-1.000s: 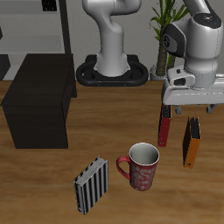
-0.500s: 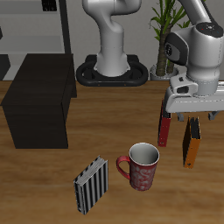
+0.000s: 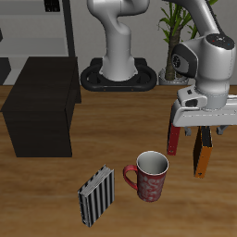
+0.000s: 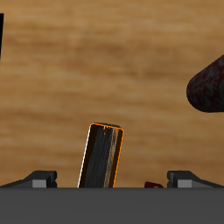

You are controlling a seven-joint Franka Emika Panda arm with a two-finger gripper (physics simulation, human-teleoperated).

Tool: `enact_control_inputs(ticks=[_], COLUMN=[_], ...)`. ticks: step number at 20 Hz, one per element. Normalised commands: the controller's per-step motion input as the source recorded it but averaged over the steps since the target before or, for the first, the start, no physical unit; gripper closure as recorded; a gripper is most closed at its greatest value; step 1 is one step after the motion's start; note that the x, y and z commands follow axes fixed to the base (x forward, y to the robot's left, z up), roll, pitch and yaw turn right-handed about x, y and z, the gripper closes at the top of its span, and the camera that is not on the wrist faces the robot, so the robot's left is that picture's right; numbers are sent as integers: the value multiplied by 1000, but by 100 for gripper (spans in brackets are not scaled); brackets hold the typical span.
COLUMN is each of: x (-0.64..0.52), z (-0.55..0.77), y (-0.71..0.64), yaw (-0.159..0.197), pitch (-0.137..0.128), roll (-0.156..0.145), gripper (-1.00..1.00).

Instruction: Place the orange book upright on top of the shelf and place the red mug on top of the shelf

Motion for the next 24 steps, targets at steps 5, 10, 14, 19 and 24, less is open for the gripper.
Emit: enact_control_inputs(ticks=[5, 10, 14, 19, 24], x=[38, -19, -19, -3, 29], z=[-296, -210, -198, -98, -50], y=[-7, 94, 131, 39, -27], yaw=[3, 16, -3, 16, -11], pitch=[40, 26, 34, 15, 12], roll=[-5, 13, 3, 27, -3], gripper=[-100, -100, -100, 100, 100])
